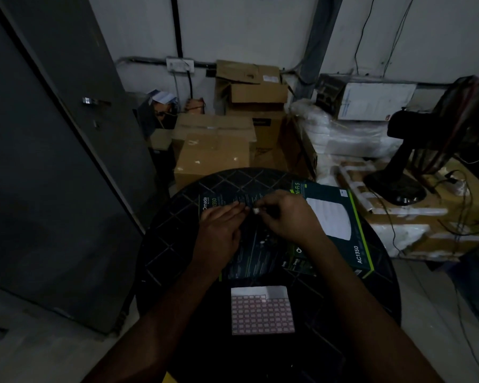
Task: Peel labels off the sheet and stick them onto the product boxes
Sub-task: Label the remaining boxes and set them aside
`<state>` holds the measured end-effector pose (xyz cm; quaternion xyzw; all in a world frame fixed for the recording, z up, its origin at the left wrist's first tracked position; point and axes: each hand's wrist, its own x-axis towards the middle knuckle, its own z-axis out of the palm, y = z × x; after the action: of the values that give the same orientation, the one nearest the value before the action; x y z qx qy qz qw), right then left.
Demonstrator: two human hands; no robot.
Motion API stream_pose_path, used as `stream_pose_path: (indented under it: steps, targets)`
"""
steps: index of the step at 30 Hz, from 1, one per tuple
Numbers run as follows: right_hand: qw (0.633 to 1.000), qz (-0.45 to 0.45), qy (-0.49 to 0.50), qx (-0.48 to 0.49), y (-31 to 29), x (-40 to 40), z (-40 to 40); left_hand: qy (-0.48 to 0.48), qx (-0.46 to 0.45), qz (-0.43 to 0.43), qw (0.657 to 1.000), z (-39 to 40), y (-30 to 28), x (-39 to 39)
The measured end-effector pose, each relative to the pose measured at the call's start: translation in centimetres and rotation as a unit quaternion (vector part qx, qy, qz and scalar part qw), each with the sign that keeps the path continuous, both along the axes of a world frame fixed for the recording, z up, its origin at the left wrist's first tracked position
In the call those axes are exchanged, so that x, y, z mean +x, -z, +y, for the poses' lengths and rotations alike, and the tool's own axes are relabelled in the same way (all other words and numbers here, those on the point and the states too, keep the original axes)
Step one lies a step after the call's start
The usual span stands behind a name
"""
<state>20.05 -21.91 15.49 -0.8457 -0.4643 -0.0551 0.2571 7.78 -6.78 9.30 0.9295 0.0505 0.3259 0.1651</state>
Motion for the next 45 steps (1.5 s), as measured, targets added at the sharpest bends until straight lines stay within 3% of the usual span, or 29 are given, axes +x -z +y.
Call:
stream_pose_path:
  steps: [4,7,13,22,39,43,45]
  targets:
    - [1.0,0.012,-0.002,0.01,0.1,0.4,0.6,0.0,0.003,0.004,1.0,0.1,0.1,0.1]
    - [1.0,-0.026,0.008,-0.006,0.8,0.4,0.8,0.002,-0.007,0.0,1.0,0.1,0.1,0.2]
    - [0.99,-0.124,0.042,0.054,2.8,0.0,0.6,-0.013,-0.043,0.016,0.999,-0.1,-0.2,0.3]
    - [0.992,-0.001,0.051,0.114,2.7,1.2,-0.5,-0.013,-0.055,0.041,0.998,0.1,-0.7,0.1]
    - [0.995,-0.024,0.002,0.098,2.2,1.4,-1.5,-0.004,-0.012,0.05,0.999,-0.2,-0.7,-0.9]
    - [0.989,-0.021,0.065,0.129,3.1,3.0,-3.6,-0.02,0.054,0.119,0.991,0.5,-0.7,-1.8]
    - [0.985,0.032,0.085,0.147,3.8,3.5,-4.6,-0.046,0.079,0.146,0.985,1.1,-0.4,-2.5]
